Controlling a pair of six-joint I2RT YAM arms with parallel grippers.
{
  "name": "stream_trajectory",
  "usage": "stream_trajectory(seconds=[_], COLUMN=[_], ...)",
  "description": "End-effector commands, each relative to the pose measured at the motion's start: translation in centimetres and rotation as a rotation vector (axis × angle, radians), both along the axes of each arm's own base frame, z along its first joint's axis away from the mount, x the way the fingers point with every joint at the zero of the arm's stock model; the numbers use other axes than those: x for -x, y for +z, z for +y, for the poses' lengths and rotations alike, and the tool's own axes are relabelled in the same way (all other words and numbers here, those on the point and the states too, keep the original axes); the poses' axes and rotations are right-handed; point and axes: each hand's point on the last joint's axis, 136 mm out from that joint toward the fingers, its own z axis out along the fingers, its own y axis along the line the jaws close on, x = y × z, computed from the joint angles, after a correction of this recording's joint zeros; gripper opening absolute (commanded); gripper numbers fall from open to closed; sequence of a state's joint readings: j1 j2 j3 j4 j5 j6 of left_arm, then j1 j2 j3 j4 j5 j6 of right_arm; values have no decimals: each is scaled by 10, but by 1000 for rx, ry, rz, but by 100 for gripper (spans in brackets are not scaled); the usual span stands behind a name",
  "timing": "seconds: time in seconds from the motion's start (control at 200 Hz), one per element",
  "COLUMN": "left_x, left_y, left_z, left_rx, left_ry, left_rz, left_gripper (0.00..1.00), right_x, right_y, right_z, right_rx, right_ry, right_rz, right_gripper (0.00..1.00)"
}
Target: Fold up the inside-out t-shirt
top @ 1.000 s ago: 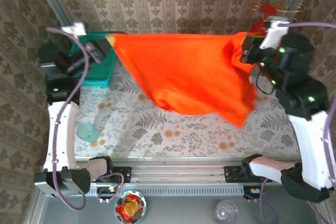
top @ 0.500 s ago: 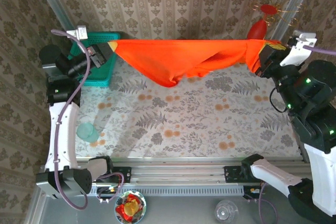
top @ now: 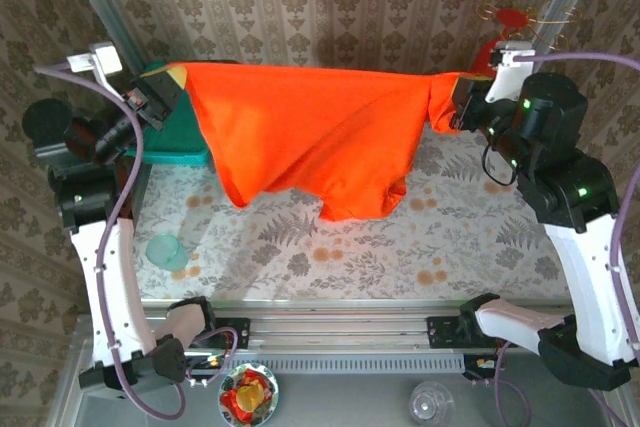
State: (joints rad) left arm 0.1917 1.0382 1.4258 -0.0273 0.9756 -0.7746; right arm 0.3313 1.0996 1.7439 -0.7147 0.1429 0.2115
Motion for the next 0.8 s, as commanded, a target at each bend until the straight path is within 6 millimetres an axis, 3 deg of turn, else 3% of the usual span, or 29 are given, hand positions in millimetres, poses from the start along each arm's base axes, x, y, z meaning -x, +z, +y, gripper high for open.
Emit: stream_trajectory(seconds=[0.0,0.195,0.315,0.45,0.555,0.655,0.74,0.795], left_x=[-3,-9,-37,-74,-87,-86,-80,-74], left_y=[0,-21,-69,-148,-212,-266,-308,-332], left_z=[11,17,26,34,35,35,33,33], left_rx=[-3,-34,-50,-83,-155,-198,-216,-238], left_ry=[78,123,162,176,191,190,176,178], left_rz=[0,63,188,379,523,650,748,806], left_gripper=[0,0,0,0,0,0,0,0], right_x=[18,26,5,-29,-45,-44,-32,-20], right_y=[7,2,-34,-113,-188,-262,-321,-349], right_z=[-15,-2,7,31,57,82,105,116], right_rx=[-13,-53,-42,-52,-111,-183,-192,-160], right_ry=[-39,45,51,91,148,197,244,269], right_rz=[-33,-45,92,348,585,781,955,1047], right_gripper=[0,0,0,0,0,0,4,6])
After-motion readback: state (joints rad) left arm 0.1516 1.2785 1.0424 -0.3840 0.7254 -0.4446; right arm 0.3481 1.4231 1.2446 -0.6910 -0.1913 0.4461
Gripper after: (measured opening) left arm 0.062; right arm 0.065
